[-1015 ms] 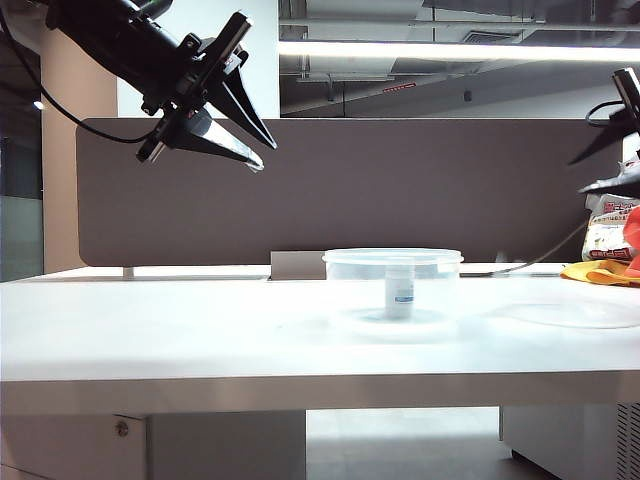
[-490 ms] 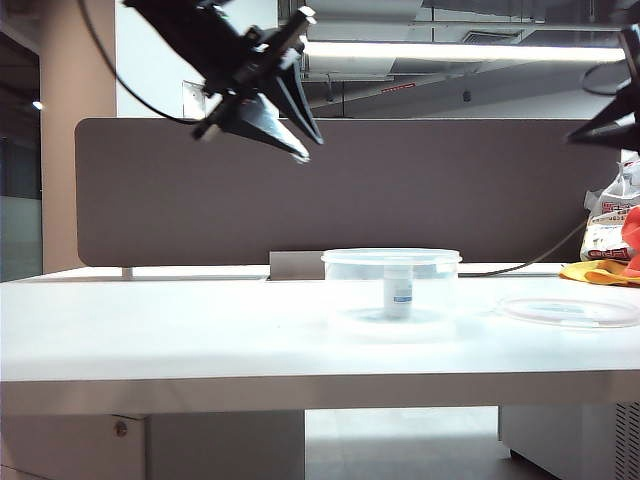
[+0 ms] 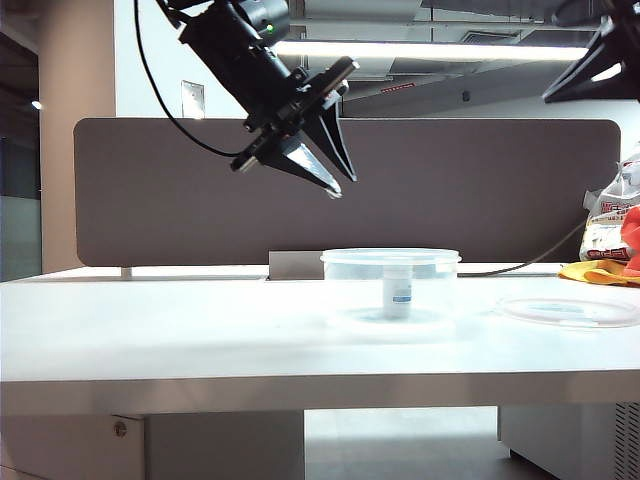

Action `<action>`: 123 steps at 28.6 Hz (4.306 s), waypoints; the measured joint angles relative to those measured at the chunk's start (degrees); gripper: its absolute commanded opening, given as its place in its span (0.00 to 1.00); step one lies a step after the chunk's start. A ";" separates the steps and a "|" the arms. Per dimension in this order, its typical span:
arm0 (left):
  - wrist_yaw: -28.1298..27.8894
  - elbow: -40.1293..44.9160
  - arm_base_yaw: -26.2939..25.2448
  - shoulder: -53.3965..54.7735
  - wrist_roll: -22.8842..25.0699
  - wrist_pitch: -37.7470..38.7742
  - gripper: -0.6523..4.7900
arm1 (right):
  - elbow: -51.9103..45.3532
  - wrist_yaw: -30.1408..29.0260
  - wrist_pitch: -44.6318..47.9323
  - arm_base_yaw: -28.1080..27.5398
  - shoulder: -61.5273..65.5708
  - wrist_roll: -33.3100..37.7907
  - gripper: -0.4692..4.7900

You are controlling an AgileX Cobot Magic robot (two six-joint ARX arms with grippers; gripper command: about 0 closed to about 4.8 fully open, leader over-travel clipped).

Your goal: Remove the lid of the round box, pick up the small white medicine bottle inside, and place it on the table.

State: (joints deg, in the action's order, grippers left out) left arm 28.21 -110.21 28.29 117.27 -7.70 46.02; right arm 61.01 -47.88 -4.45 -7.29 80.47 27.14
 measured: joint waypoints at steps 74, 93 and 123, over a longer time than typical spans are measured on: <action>-17.97 -14.80 8.50 20.17 0.28 -4.70 0.55 | 2.08 23.82 -30.86 17.75 -14.75 -23.74 0.08; -19.45 -14.82 8.46 20.20 1.29 -6.03 0.61 | 2.08 23.82 -30.84 17.75 -14.73 -23.78 0.08; -25.44 -14.91 8.46 20.20 1.62 -3.58 0.65 | 2.08 23.82 -31.61 17.75 -14.75 -23.78 0.08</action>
State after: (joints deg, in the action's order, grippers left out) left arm 2.76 -125.12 36.75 137.47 -6.09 42.44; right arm 63.09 -24.05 -36.05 10.46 65.71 3.36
